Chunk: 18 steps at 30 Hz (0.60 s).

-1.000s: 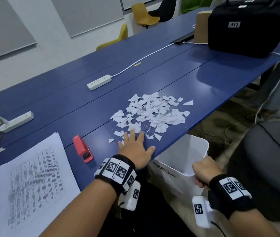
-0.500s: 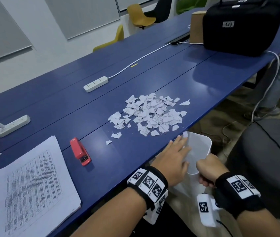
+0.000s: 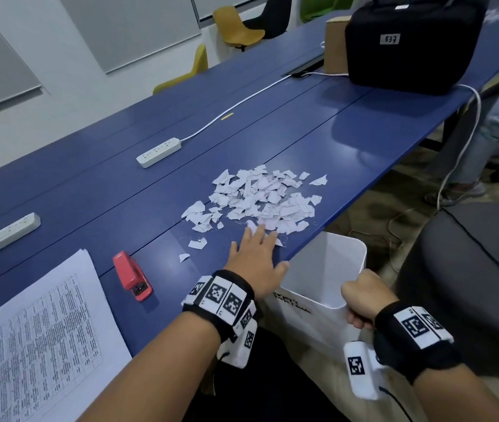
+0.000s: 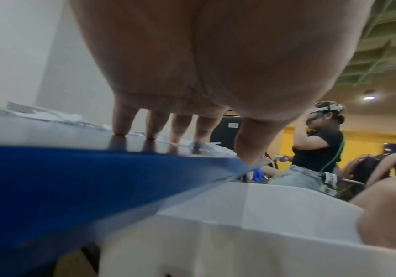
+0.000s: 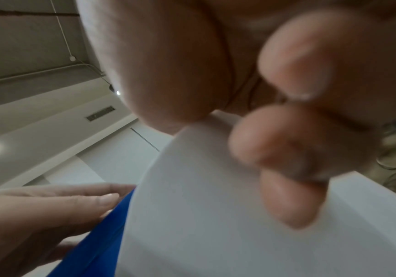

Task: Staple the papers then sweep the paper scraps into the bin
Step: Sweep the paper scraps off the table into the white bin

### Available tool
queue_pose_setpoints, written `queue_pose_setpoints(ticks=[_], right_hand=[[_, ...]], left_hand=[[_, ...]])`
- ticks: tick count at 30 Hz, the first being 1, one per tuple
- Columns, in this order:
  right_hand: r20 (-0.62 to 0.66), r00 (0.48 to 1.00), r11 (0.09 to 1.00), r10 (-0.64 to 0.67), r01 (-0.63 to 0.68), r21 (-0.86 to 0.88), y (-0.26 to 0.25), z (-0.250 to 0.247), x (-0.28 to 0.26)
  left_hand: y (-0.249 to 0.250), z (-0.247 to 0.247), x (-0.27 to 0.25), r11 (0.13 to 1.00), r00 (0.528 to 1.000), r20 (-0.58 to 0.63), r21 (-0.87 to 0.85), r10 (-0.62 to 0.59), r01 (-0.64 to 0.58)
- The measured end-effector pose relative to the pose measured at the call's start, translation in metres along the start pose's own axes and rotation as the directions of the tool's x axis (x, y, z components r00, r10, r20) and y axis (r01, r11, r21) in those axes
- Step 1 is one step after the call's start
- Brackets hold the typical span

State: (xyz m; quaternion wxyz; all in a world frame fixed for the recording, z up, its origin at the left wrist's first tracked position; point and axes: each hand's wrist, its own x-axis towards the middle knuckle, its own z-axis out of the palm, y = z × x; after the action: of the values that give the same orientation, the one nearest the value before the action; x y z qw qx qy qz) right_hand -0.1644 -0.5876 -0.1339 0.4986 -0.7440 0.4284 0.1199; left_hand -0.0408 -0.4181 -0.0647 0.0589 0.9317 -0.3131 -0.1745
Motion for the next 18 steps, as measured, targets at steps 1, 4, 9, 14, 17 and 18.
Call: queue_pose_setpoints(ticks=[1, 4, 9, 14, 17, 18], right_hand=[[-0.004, 1.0, 1.0, 0.001, -0.001, -0.001, 0.0, -0.001, 0.0], [-0.012, 1.0, 1.0, -0.008, 0.007, -0.006, -0.001, -0.004, -0.001], [0.013, 1.0, 1.0, -0.016, 0.016, 0.017, -0.005, -0.009, -0.002], [-0.001, 1.0, 1.0, 0.001, -0.001, -0.021, -0.006, -0.015, -0.006], [-0.005, 1.0, 0.999, 0.018, -0.018, -0.04, -0.005, -0.016, -0.006], [-0.006, 1.0, 0.999, 0.021, -0.021, -0.037, -0.005, -0.016, -0.005]], left_hand=[[0.004, 0.002, -0.002, 0.999, 0.999, -0.002, -0.003, 0.047, -0.047], [0.02, 0.009, -0.008, 0.982, 0.982, -0.024, -0.029, 0.185, -0.186], [0.042, 0.026, -0.018, 0.906, 0.901, -0.093, 0.028, 0.423, -0.422], [0.038, 0.019, -0.02, 0.878, 0.867, -0.255, -0.108, 0.429, -0.467], [0.014, -0.001, -0.014, 0.955, 0.881, -0.442, -0.153, 0.165, -0.256], [0.003, -0.009, -0.011, 0.978, 0.895, -0.446, -0.175, 0.024, -0.113]])
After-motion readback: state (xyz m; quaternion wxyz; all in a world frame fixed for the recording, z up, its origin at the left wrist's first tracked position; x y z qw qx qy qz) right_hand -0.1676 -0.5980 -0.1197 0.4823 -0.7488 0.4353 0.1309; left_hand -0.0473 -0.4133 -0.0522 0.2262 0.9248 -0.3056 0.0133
